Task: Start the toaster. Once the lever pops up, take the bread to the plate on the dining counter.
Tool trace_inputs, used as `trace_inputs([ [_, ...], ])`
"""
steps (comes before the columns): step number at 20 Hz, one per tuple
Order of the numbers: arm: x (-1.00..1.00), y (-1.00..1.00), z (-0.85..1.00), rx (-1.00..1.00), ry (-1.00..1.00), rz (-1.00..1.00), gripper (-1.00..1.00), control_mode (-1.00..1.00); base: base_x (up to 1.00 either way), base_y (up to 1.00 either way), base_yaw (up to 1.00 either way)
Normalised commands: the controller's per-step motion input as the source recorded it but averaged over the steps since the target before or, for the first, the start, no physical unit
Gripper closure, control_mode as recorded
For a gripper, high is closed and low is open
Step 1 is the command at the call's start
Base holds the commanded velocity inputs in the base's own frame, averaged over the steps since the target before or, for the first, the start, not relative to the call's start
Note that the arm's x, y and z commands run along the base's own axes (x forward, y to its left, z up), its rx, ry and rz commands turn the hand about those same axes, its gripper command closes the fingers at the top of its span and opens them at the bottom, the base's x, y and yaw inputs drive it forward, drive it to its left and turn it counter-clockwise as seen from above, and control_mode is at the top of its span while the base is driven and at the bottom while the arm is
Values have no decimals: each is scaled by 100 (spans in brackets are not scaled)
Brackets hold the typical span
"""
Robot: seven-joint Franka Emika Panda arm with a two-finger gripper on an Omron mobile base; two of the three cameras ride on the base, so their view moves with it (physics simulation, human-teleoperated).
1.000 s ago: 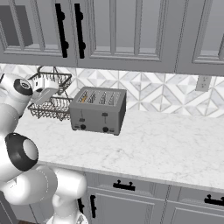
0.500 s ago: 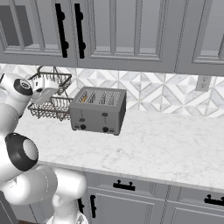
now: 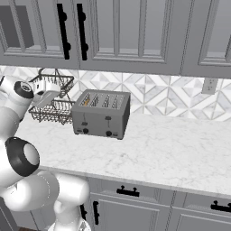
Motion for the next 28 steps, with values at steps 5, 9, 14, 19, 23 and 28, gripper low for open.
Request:
trace_inputs([
  [5, 0, 0, 0, 0, 0, 0, -100, -100, 0, 0, 0],
  [9, 0, 0, 0, 0, 0, 0, -100, -100, 0, 0, 0],
  [14, 0, 0, 0, 0, 0, 0, -100, -100, 0, 0, 0],
  [19, 0, 0, 0, 0, 0, 0, -100, -100, 0, 0, 0],
  [23, 0, 0, 0, 0, 0, 0, -100, -100, 0, 0, 0],
  [28, 0, 0, 0, 0, 0, 0, -100, -100, 0, 0, 0],
])
